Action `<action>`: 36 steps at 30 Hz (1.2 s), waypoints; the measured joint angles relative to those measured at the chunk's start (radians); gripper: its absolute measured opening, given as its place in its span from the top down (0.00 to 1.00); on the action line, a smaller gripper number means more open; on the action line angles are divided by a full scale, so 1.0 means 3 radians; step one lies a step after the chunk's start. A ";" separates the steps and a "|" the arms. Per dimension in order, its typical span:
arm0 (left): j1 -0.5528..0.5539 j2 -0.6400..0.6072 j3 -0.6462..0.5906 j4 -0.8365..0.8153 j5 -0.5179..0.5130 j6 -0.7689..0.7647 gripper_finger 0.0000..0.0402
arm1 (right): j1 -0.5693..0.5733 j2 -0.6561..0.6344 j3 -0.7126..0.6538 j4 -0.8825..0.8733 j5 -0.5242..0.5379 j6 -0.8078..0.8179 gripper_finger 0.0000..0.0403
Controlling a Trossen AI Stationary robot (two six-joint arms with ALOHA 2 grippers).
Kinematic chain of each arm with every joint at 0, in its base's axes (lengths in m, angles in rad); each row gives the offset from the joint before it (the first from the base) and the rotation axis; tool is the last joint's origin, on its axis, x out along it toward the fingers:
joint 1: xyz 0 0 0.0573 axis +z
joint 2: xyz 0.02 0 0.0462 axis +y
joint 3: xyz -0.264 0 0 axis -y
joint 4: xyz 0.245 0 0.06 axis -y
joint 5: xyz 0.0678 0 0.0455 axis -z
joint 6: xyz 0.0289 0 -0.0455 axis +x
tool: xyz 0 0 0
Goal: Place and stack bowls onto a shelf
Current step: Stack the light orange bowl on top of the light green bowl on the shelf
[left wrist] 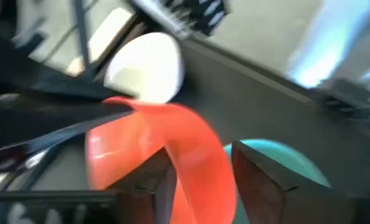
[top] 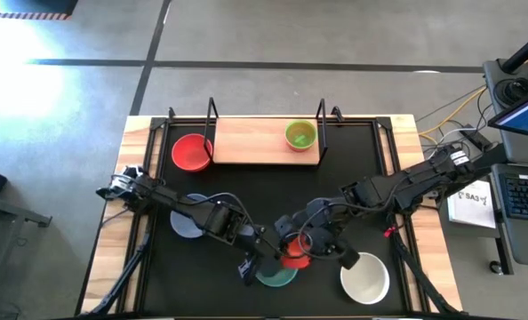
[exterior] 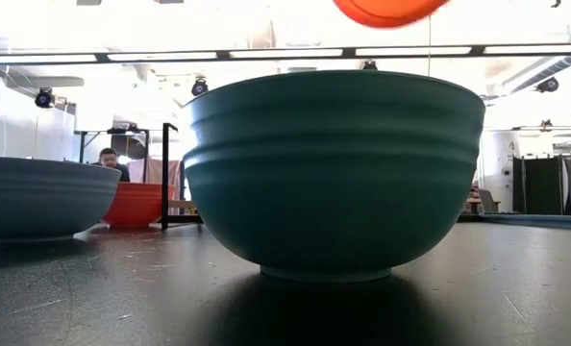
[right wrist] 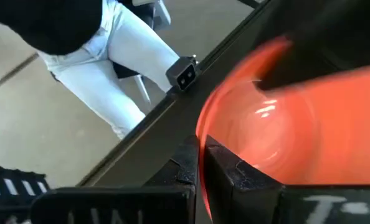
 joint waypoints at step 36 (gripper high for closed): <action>0.0471 -0.0027 -0.0028 -0.1562 -0.1950 -0.2189 0.48 | -0.1460 -0.0327 0.0017 -0.0944 0.1568 0.0230 0.98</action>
